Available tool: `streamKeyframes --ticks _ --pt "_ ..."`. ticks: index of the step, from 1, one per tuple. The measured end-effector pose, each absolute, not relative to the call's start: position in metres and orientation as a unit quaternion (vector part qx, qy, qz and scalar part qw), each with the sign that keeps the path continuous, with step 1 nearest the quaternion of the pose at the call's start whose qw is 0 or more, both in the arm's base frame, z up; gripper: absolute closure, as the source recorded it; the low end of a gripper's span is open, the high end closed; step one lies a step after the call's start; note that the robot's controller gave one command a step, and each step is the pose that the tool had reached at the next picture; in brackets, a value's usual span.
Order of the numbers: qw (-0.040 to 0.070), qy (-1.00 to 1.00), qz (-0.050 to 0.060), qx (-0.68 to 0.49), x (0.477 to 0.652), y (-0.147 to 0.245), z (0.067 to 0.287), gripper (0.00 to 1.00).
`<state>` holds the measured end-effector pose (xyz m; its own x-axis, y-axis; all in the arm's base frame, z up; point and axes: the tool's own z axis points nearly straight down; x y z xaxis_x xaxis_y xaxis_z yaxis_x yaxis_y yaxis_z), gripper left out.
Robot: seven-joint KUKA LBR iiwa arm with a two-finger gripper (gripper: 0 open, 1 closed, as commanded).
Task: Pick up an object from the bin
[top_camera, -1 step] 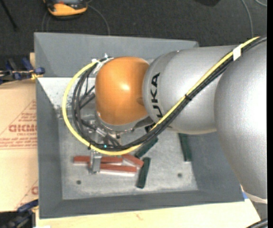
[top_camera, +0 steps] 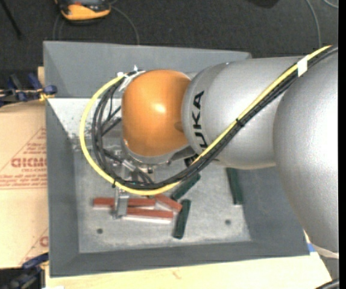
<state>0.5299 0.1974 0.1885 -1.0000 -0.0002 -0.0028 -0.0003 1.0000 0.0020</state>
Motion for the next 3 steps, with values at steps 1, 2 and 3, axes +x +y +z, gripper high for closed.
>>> streamKeyframes --ticks 1,2,3 --pt "0.005 1.0 0.002 -0.013 0.537 0.169 0.142 0.0" --pt "0.001 0.996 0.001 0.088 0.503 0.137 0.07 1.0" --pt "0.001 0.996 0.001 0.089 0.503 0.137 0.07 1.0"
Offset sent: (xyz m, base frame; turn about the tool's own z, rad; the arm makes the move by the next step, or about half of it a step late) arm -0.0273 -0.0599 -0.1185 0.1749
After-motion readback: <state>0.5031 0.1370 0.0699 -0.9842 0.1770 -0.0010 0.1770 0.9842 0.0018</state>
